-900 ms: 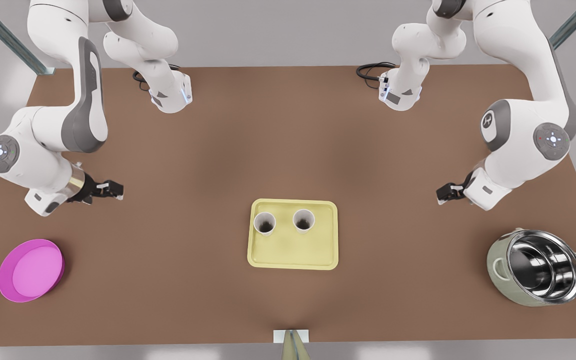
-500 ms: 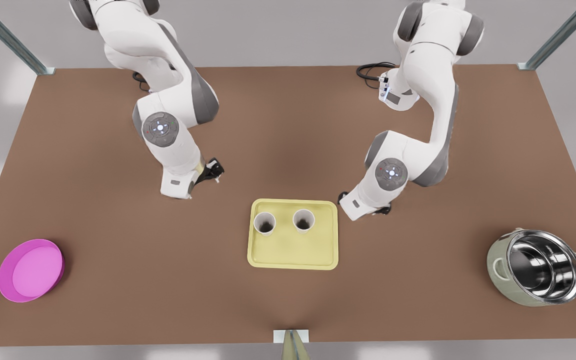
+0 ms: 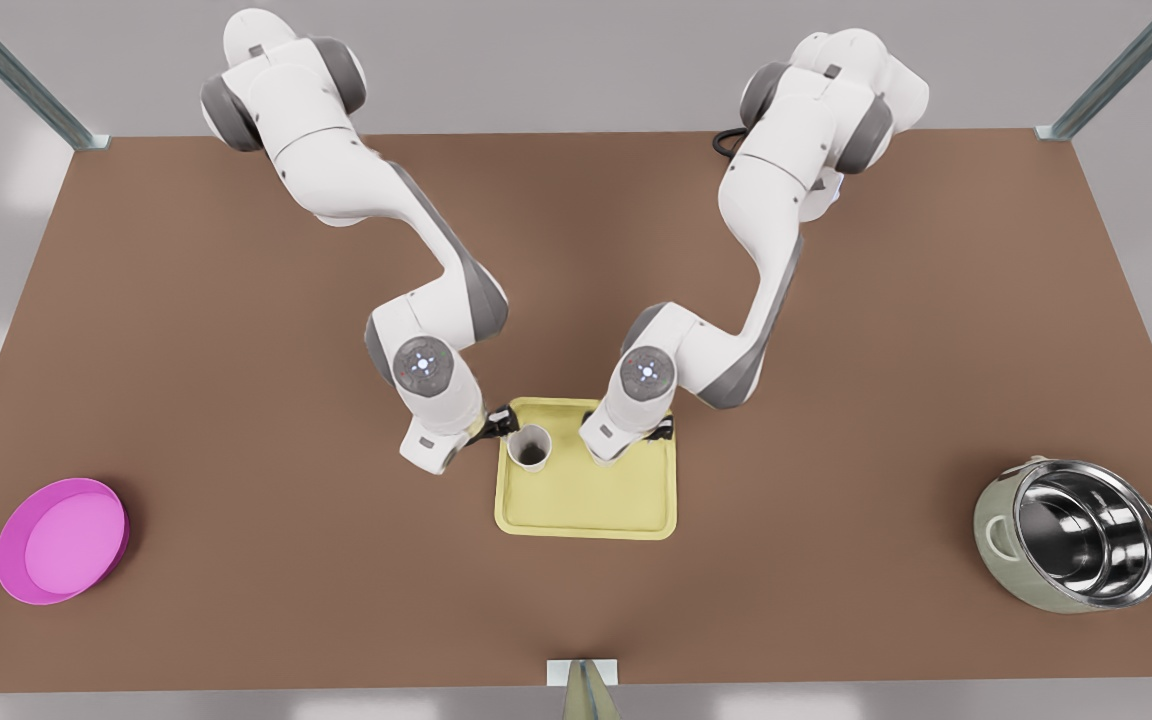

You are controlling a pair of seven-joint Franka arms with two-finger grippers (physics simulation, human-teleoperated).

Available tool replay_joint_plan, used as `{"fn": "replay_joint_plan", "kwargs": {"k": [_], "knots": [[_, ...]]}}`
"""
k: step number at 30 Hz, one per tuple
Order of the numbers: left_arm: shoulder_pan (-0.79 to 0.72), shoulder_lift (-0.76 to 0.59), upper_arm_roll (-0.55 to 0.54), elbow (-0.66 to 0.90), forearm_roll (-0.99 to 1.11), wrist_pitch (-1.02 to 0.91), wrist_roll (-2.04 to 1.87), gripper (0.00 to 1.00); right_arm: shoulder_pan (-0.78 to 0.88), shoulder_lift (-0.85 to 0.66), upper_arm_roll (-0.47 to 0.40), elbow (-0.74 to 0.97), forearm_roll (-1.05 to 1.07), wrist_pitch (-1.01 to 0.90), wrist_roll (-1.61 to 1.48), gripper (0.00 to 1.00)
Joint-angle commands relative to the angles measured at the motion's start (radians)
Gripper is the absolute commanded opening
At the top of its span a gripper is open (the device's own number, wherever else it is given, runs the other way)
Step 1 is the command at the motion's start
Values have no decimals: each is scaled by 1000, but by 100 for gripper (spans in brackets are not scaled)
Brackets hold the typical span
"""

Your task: Use the left arm to pick up the white IKEA cup from the tray and place it on the middle-left position; use the right arm to pick up the white IKEA cup from the tray and place it on the middle-right position

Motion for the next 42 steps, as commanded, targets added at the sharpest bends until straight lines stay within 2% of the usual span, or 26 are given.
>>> {"fn": "replay_joint_plan", "kwargs": {"k": [1,6,12,13,16,17,19,21,23,26,29,32,36,39,40,42], "knots": [[5,6,1,-5,4,39,-258,100,-1,17,0,-5,4,62,287,99],[5,6,1,-61,1,85,-249,100,33,69,9,-6,37,97,299,100],[2,74,-1,-55,-12,125,-243,100,37,89,9,-5,35,123,312,100],[4,74,-1,-51,-12,123,-243,97,37,90,9,-5,34,123,312,100],[10,67,1,-38,-33,112,-249,49,36,103,9,-6,37,123,312,100],[10,70,1,-28,-56,120,-252,39,34,106,9,-6,34,123,310,100],[14,67,4,-17,-79,122,-281,25,39,123,9,-8,35,117,302,100],[14,69,4,-11,-81,122,-313,16,39,123,12,-12,35,111,301,100],[14,64,4,-9,-81,120,-323,10,39,123,28,-32,37,109,298,100],[19,64,7,-9,-81,120,-327,6,39,124,32,-49,35,109,290,100],[54,38,18,21,-64,62,-310,7,33,138,32,-46,26,112,279,99],[214,-2,55,48,-59,-82,-93,7,24,150,31,-46,26,119,250,92],[416,1,55,48,-19,-95,257,7,24,159,45,-44,66,114,229,61],[472,37,47,46,-21,17,340,7,24,161,46,-41,116,114,230,54],[472,40,47,48,-19,26,342,7,24,161,52,-40,116,112,232,49],[467,49,44,44,-22,56,335,7,22,159,58,-35,169,106,226,32]]}}
